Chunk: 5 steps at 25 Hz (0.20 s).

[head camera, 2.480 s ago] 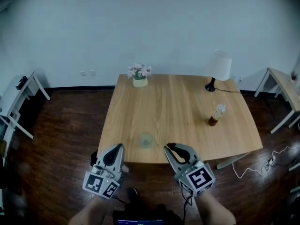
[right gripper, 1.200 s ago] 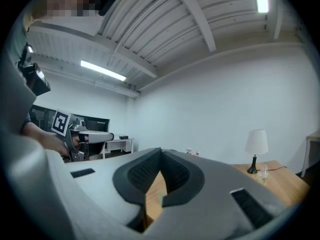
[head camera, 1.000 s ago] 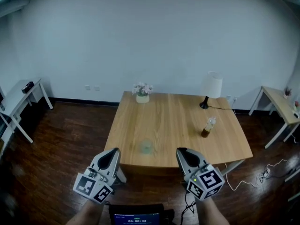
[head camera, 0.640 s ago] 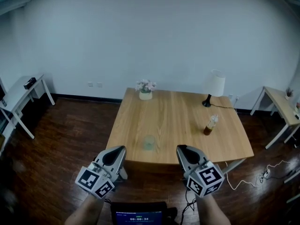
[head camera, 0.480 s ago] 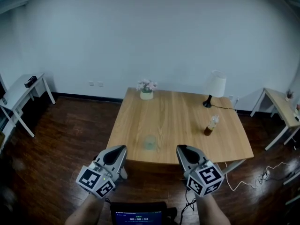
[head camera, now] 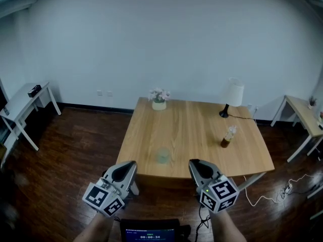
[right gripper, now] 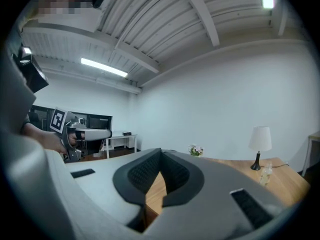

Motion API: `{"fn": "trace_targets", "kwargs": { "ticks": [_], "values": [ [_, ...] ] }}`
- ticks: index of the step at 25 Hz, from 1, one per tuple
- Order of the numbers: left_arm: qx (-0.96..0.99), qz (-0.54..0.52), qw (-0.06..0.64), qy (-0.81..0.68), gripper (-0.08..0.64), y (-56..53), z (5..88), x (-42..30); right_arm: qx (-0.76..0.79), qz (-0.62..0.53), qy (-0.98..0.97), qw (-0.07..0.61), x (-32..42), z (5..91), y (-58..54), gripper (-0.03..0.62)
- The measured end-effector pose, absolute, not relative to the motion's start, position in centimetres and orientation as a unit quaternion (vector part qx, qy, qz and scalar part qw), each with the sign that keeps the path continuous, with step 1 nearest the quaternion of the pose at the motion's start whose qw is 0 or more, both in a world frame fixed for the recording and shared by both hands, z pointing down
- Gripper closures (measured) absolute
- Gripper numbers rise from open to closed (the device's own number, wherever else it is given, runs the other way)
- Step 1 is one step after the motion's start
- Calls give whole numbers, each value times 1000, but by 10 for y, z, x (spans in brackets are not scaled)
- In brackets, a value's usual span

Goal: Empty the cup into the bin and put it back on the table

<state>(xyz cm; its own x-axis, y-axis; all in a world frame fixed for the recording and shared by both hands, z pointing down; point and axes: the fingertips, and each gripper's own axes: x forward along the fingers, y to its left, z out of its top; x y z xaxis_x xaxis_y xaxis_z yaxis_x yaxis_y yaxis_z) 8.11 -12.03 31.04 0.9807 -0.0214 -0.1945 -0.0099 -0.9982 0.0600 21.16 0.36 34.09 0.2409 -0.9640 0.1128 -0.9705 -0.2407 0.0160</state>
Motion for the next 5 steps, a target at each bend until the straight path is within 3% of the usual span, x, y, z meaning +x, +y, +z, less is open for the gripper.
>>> {"fn": "trace_targets", "kwargs": {
  "ticks": [5],
  "values": [
    [993,-108,49,-23,568,-128,309,78,780,48,-623,46,205,345,2,594]
  ]
}}
